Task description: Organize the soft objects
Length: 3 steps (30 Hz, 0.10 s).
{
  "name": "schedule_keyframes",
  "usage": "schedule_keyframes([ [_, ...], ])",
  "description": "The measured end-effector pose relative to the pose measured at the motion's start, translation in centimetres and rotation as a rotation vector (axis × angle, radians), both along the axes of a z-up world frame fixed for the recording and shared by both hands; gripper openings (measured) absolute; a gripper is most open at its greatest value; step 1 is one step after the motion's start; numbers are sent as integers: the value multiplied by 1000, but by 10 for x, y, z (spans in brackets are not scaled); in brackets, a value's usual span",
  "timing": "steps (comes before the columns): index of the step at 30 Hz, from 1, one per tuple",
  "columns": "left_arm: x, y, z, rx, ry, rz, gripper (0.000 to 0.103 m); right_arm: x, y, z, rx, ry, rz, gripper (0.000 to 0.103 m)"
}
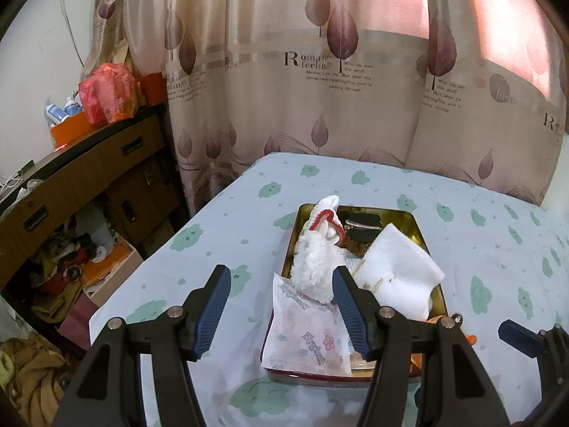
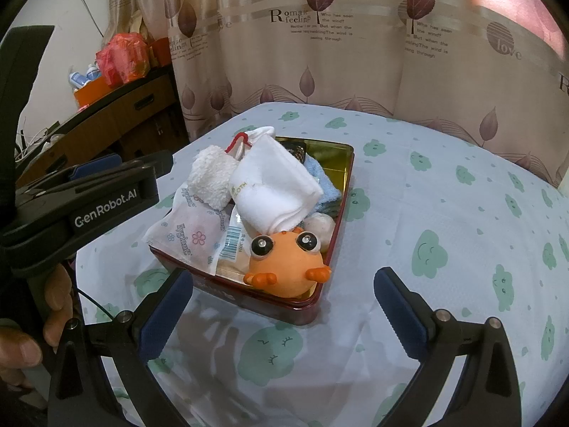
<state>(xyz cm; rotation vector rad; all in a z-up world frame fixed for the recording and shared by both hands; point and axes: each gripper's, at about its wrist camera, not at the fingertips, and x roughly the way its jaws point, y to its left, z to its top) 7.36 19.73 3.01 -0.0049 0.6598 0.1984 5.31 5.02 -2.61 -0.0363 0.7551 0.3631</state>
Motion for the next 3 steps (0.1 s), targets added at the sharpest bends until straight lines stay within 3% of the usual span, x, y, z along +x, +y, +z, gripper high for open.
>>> schedule_keyframes([
  [3,-1,-1,2,13,-13,-2,61,0,0,0,-1,0,1,101],
])
